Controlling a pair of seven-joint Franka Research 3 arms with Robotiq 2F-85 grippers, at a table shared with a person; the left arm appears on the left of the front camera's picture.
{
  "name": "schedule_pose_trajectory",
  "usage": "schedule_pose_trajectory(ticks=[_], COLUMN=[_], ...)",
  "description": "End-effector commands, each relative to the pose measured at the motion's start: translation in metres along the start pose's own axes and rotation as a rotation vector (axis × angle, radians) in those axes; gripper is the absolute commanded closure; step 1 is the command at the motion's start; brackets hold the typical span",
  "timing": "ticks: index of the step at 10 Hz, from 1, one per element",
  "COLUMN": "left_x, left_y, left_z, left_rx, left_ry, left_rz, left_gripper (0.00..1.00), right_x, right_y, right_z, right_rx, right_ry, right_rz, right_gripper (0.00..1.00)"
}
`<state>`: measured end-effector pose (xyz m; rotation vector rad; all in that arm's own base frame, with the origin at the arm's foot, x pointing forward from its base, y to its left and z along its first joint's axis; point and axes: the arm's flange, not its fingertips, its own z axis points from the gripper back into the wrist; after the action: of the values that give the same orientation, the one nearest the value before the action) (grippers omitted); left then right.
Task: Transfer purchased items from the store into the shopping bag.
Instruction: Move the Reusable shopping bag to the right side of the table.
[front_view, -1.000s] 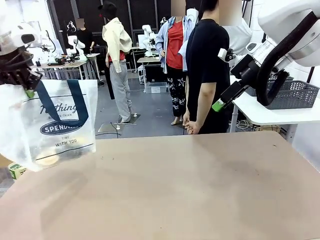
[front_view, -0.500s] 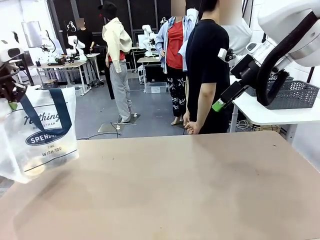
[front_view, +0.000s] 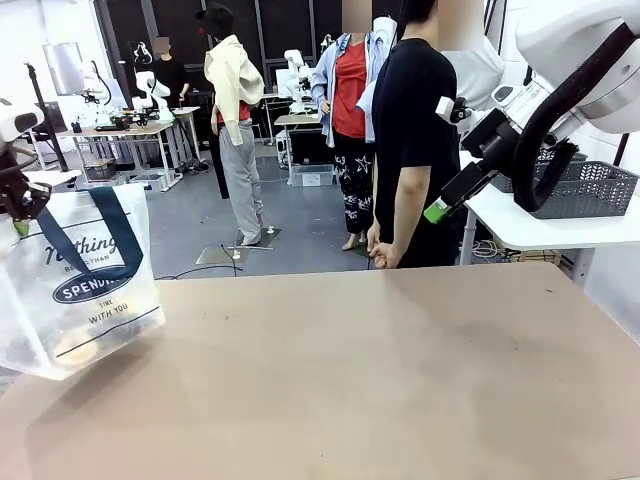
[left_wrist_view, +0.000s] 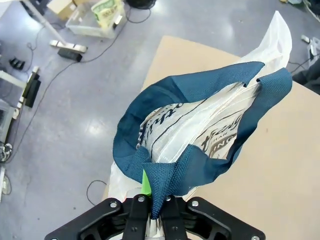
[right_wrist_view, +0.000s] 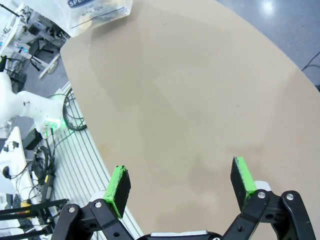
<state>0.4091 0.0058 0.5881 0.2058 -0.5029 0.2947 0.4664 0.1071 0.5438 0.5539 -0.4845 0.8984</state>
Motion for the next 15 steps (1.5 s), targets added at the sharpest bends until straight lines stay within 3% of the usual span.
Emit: schedule_pose_trajectory(ticks=[1,4,9,12,13,15], left_x=[0.0,0.0,-0.021,-0.054,-0.032,-0.032], left_y=[0.002,-0.003,-0.011,-0.023,-0.014,-0.014], left_z=[-0.001,-0.014,-0.038,-0.037,-0.048,-0.048], left_rx=[0.035,0.034,0.023,-0.078,-0.014,-0.014], left_ry=[-0.081,-0.102,-0.122,-0.055,-0.045,-0.045], left_rz=[0.06,0.133,0.144,0.112,0.107,0.107], left_gripper=[1.0,1.0,1.0,1.0,1.0,1.0], right_x=[0.002,0.002,0.002,0.002,0.002,0.002], right_y=[0.0,0.0,0.0,0.0,0.0,0.0], right_z=[0.002,0.002,0.002,0.002,0.002,0.002], right_rx=[0.015,0.015,0.015,0.015,0.015,0.015], right_ry=[0.003,0.003,0.003,0.003,0.003,0.003], right_rz=[-0.003,-0.003,-0.003,-0.003,-0.003,-0.003], right_gripper=[0.0,0.0,0.0,0.0,0.0,0.0])
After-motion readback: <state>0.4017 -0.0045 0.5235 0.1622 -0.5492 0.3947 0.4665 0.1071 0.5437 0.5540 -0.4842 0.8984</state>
